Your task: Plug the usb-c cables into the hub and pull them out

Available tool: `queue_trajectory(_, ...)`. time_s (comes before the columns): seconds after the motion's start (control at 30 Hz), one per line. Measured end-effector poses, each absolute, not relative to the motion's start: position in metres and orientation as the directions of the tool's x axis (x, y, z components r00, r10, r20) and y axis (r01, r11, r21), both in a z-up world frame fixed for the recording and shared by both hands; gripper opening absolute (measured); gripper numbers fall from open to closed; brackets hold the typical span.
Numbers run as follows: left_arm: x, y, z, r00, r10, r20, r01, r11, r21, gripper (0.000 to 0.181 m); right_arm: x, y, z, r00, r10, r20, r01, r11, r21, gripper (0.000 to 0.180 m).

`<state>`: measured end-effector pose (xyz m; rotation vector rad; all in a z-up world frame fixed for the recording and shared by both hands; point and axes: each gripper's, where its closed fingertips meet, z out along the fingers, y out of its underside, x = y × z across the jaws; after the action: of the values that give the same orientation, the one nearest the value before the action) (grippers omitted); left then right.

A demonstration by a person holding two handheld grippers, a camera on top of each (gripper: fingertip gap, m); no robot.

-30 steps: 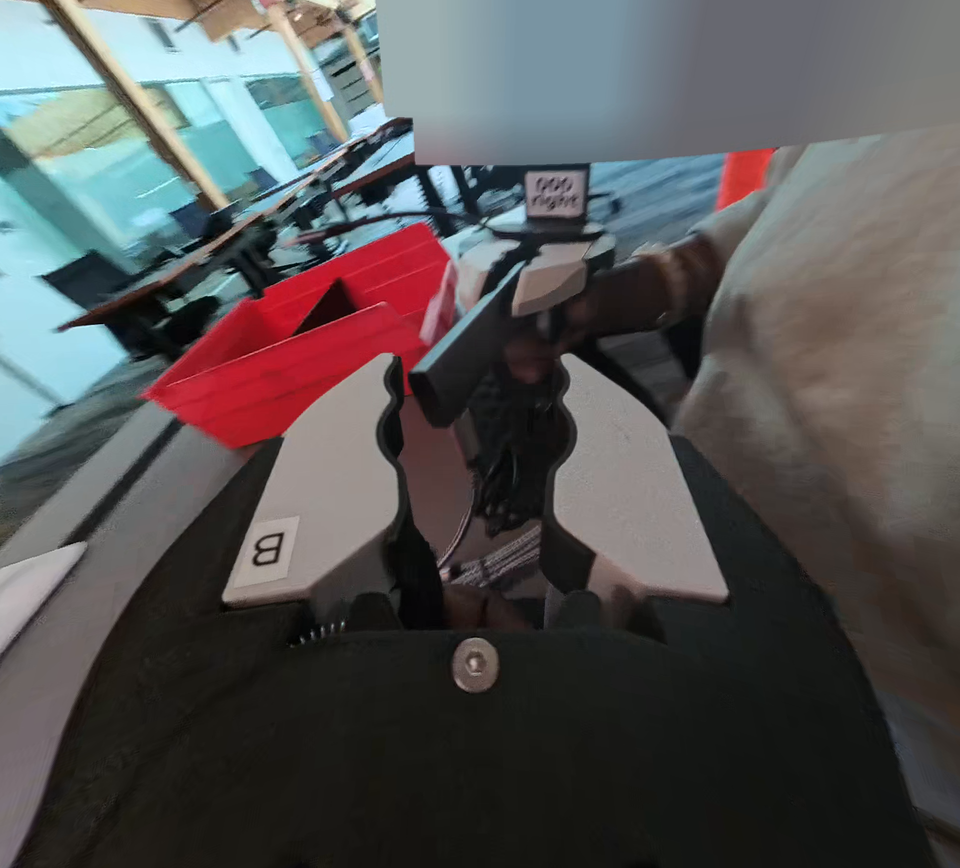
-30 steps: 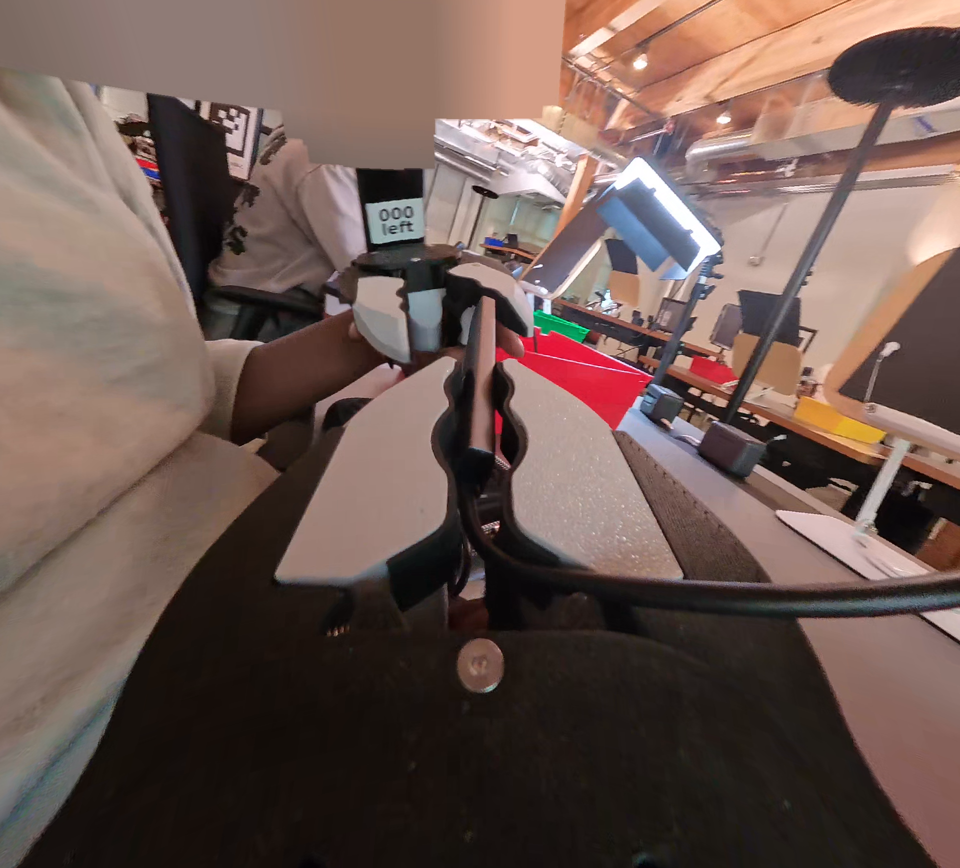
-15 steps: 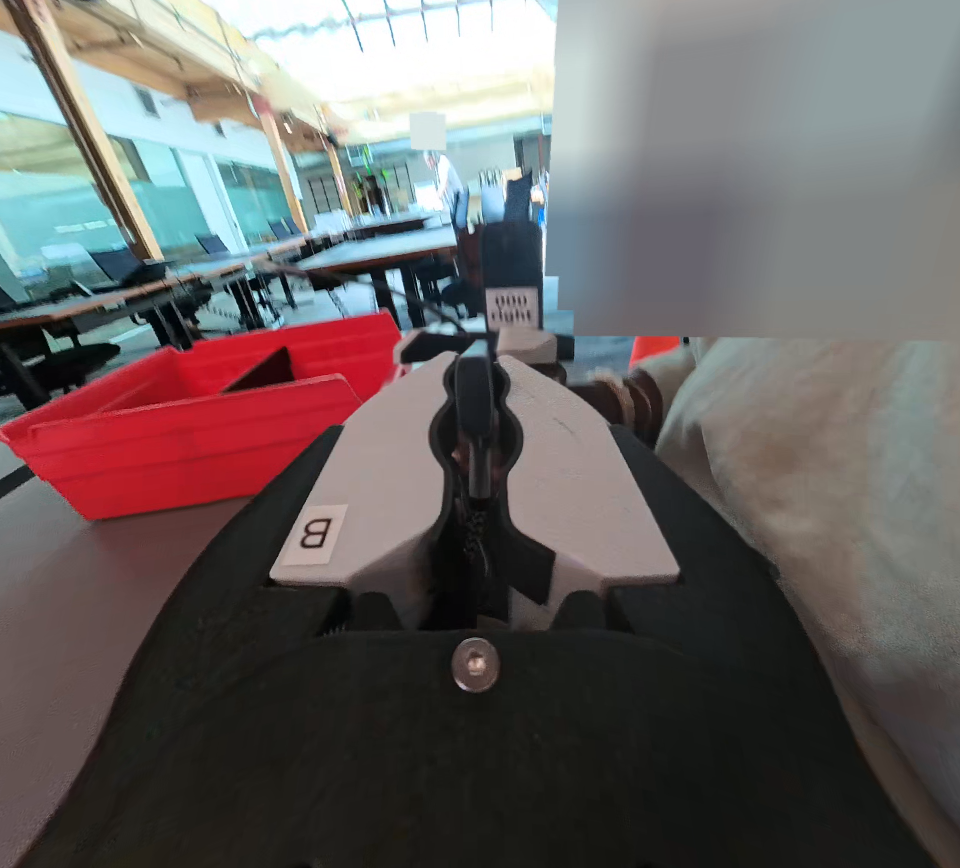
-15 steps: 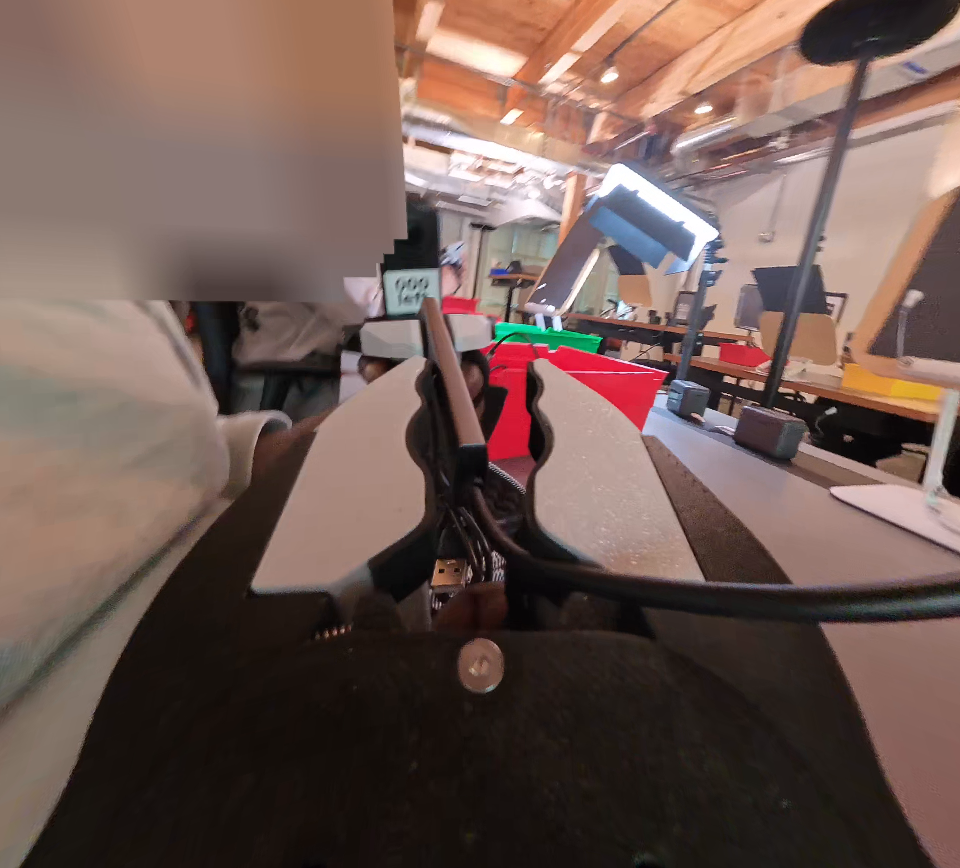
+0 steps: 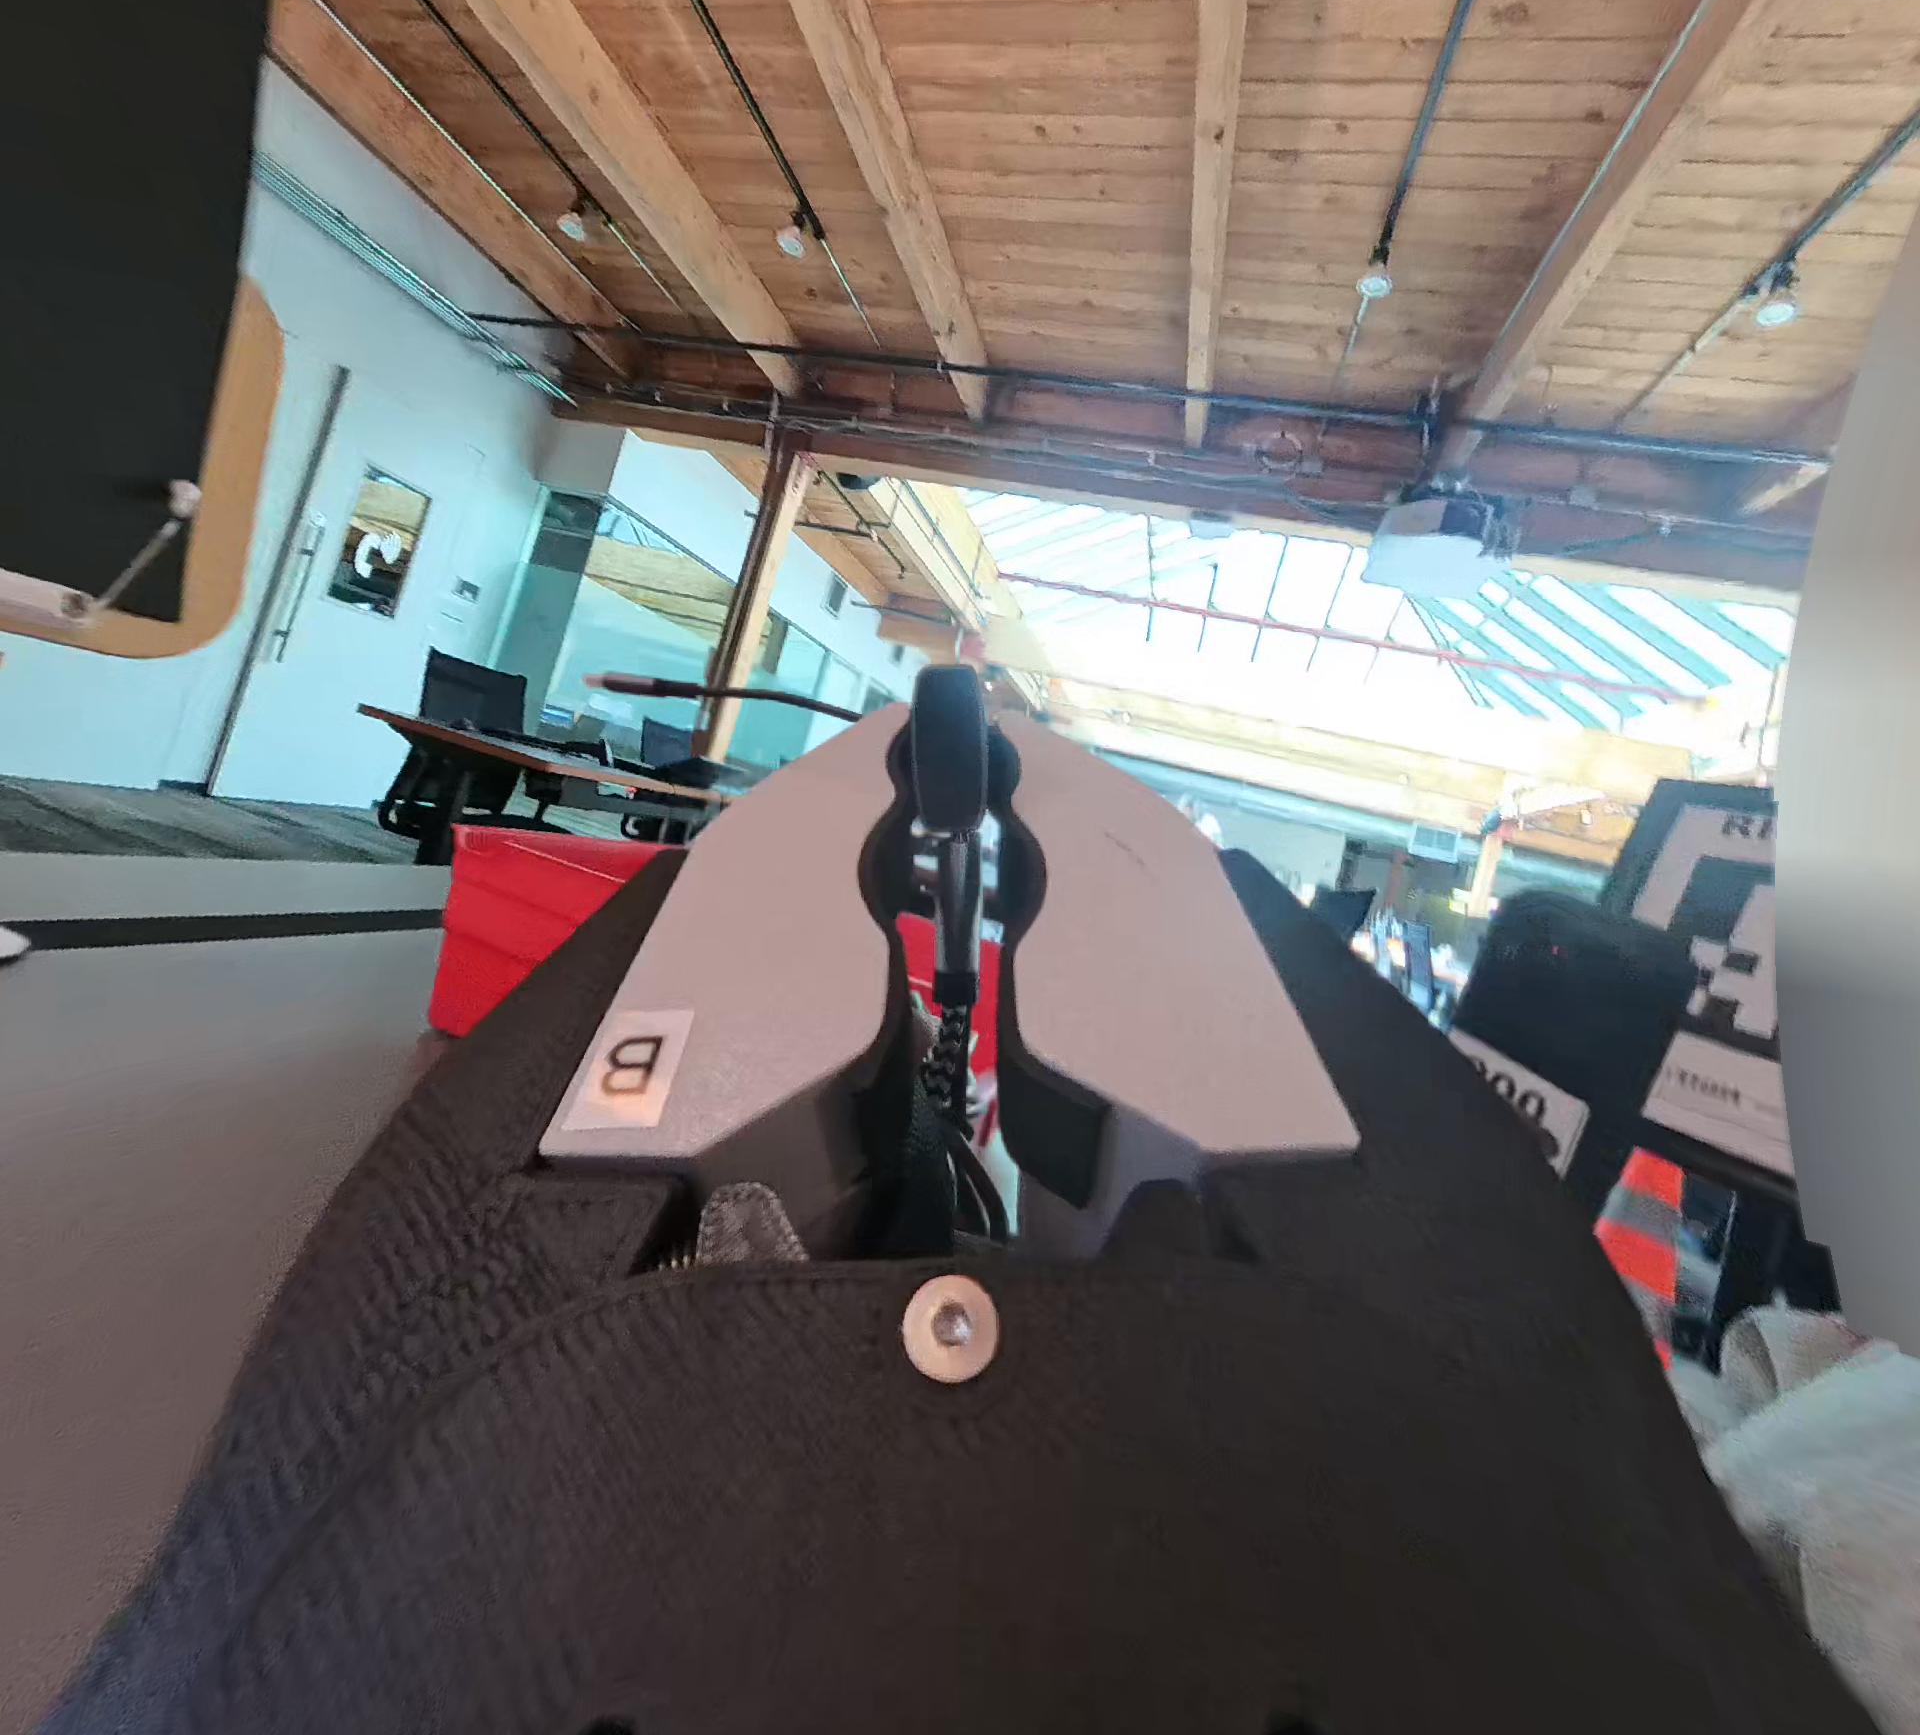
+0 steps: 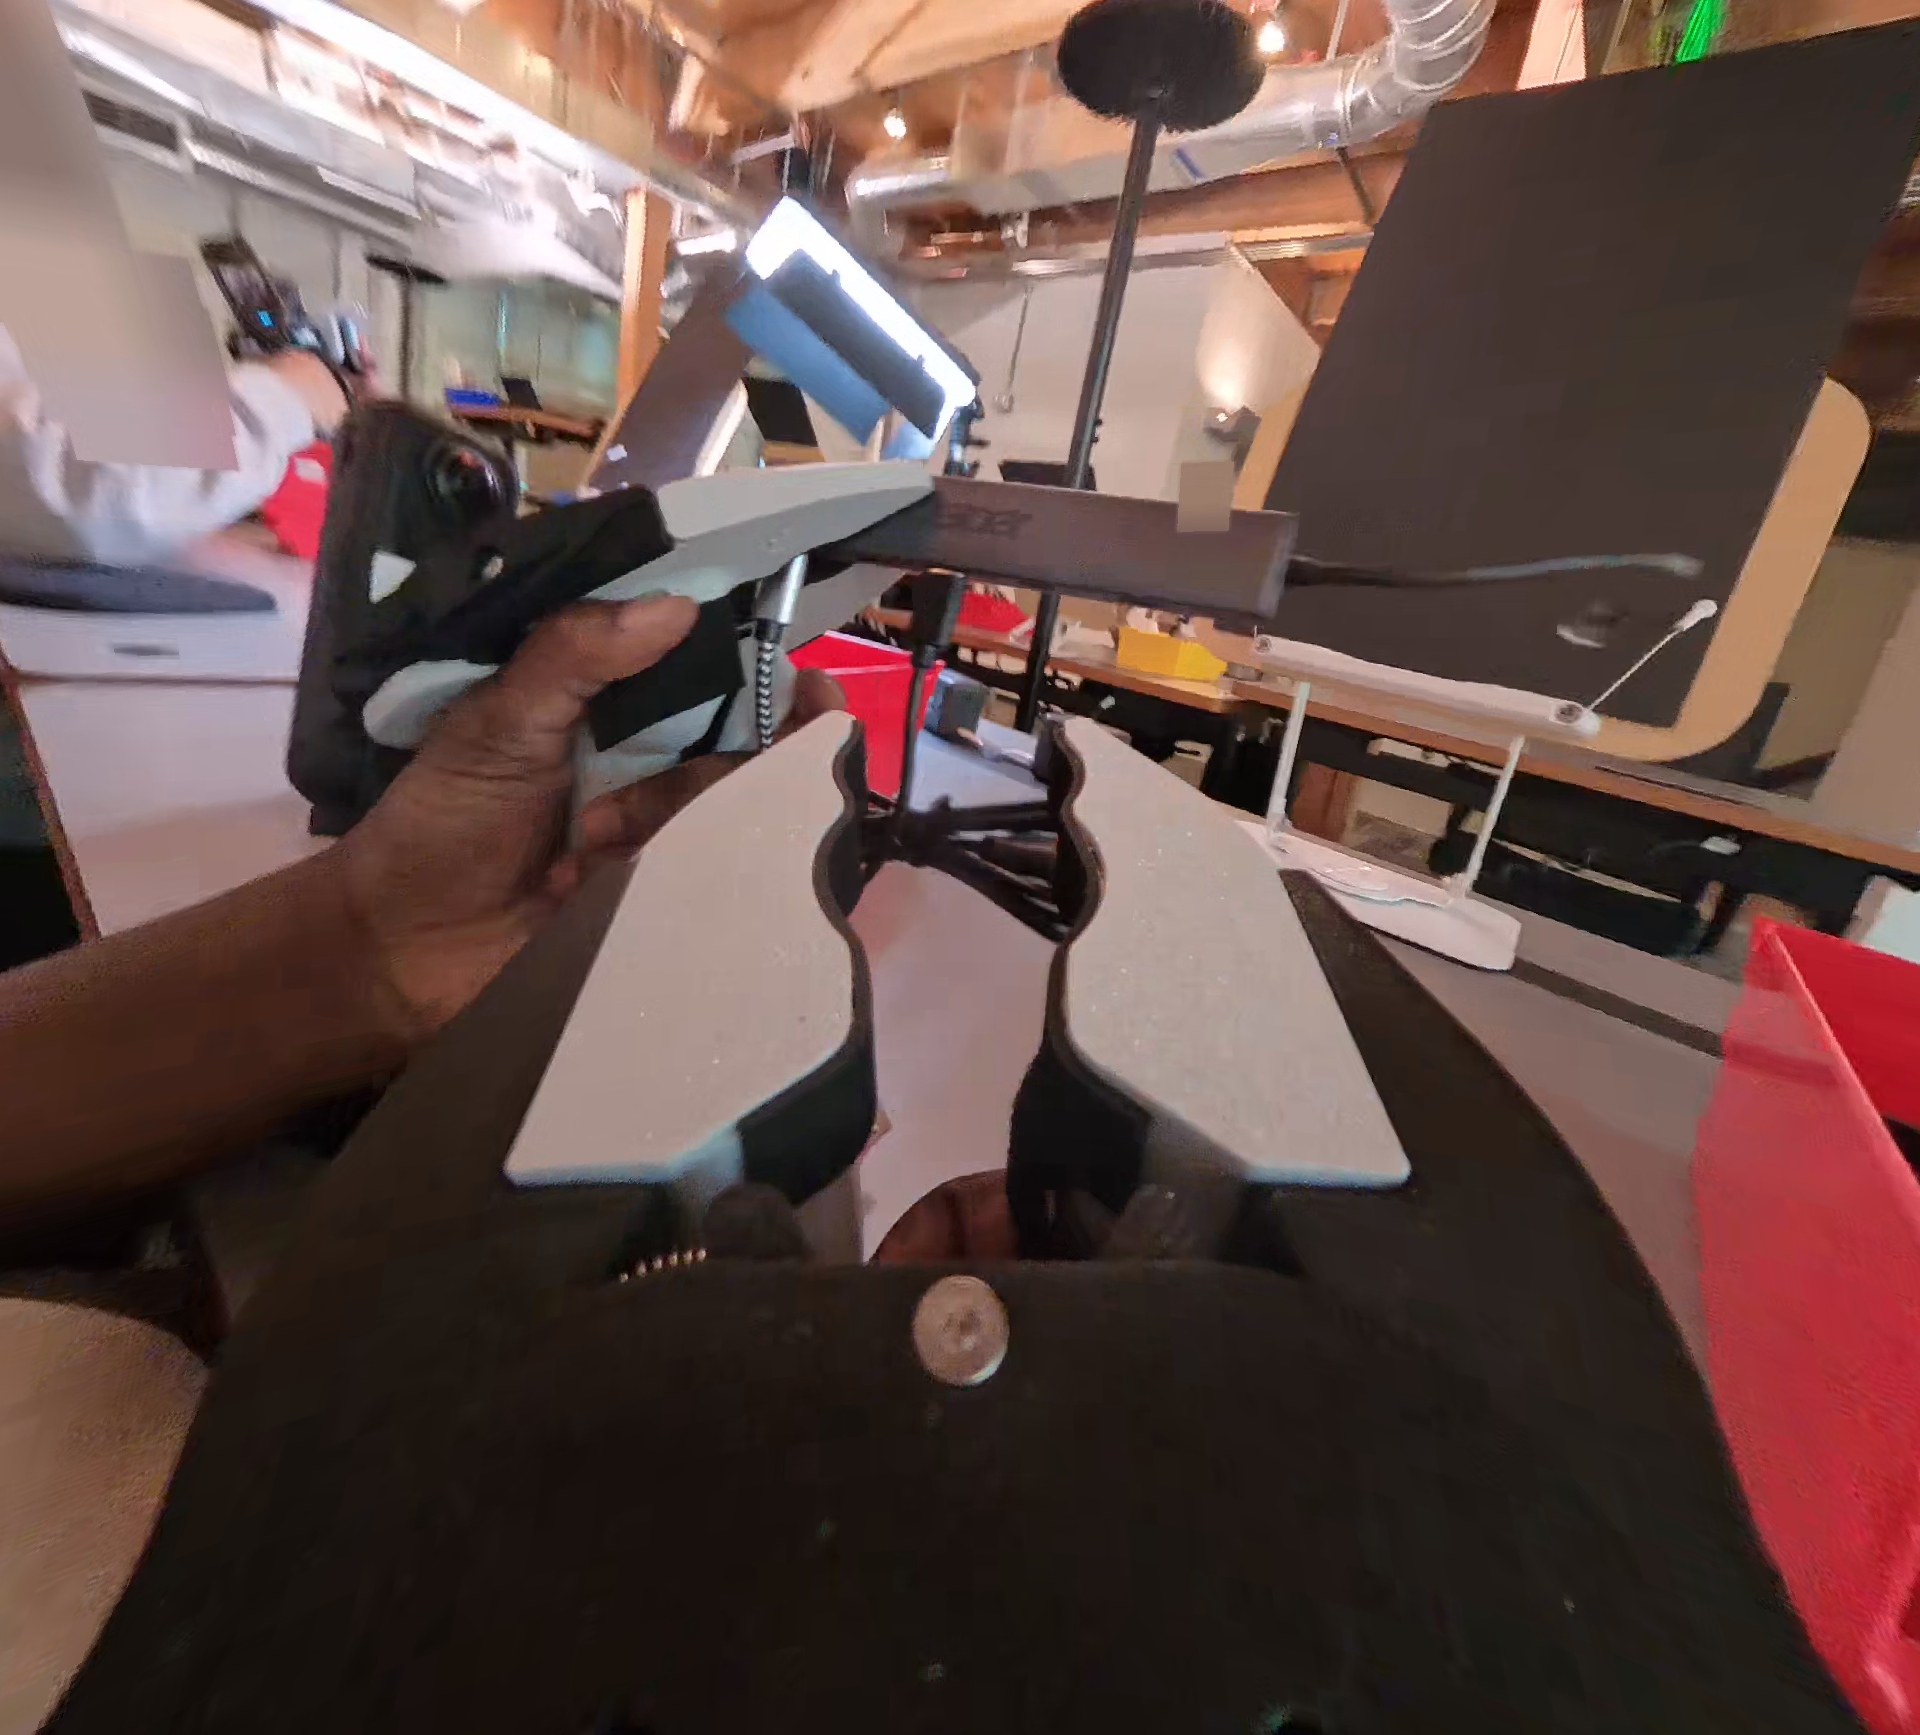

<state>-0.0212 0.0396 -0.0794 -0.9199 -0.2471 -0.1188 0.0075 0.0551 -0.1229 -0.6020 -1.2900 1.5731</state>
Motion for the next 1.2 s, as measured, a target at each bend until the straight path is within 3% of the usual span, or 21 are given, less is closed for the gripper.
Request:
queue_trajectory(0.2,0.007,0.067,-0.093,0.995,0.044,0.089,0.058,0.476,-0.878,0.01,-0.001,0.052,-0.125,-0.379,0.906,0.187,-0.34,0.051,-0.939,0.027)
queue_trajectory(0.3,0.007,0.072,-0.096,0.995,0.094,0.043,-0.003,0.443,-0.897,0.01,-0.005,0.06,-0.125,-0.368,0.918,0.151,-0.318,0.028,-0.948,0.013)
queue_trajectory(0.43,-0.001,0.073,-0.102,0.952,0.257,-0.165,-0.242,0.305,-0.921,0.018,-0.014,0.073,-0.13,-0.274,0.938,0.213,-0.271,0.137,-0.953,0.012)
queue_trajectory(0.57,-0.014,0.068,-0.108,0.769,0.389,-0.507,-0.538,-0.034,-0.842,0.045,-0.022,0.104,-0.131,-0.127,0.938,0.322,-0.191,0.296,-0.936,0.011)
queue_trajectory(0.7,-0.017,0.073,-0.116,0.477,0.42,-0.772,-0.698,-0.353,-0.623,0.05,-0.027,0.115,-0.139,-0.087,0.919,0.385,-0.084,0.378,-0.922,0.011)
queue_trajectory(0.77,-0.024,0.077,-0.124,0.303,0.393,-0.868,-0.715,-0.509,-0.48,0.05,-0.026,0.113,-0.142,-0.099,0.914,0.394,-0.054,0.39,-0.919,0.012)
queue_trajectory(0.83,-0.027,0.08,-0.127,0.214,0.391,-0.895,-0.725,-0.551,-0.413,0.05,-0.024,0.109,-0.145,-0.113,0.902,0.418,-0.033,0.417,-0.908,0.011)
queue_trajectory(0.97,-0.032,0.078,-0.128,0.234,0.422,-0.876,-0.703,-0.549,-0.452,0.046,-0.02,0.097,-0.147,-0.136,0.859,0.494,-0.045,0.493,-0.869,0.011)
queue_trajectory(1.1,-0.041,0.076,-0.14,0.24,0.372,-0.897,-0.683,-0.592,-0.428,0.023,-0.016,0.079,-0.151,-0.177,0.811,0.558,-0.089,0.551,-0.829,0.01)
queue_trajectory(1.2,-0.044,0.075,-0.143,0.308,0.415,-0.856,-0.656,-0.559,-0.507,0.021,-0.014,0.074,-0.151,-0.18,0.8,0.573,-0.114,0.562,-0.82,0.011)
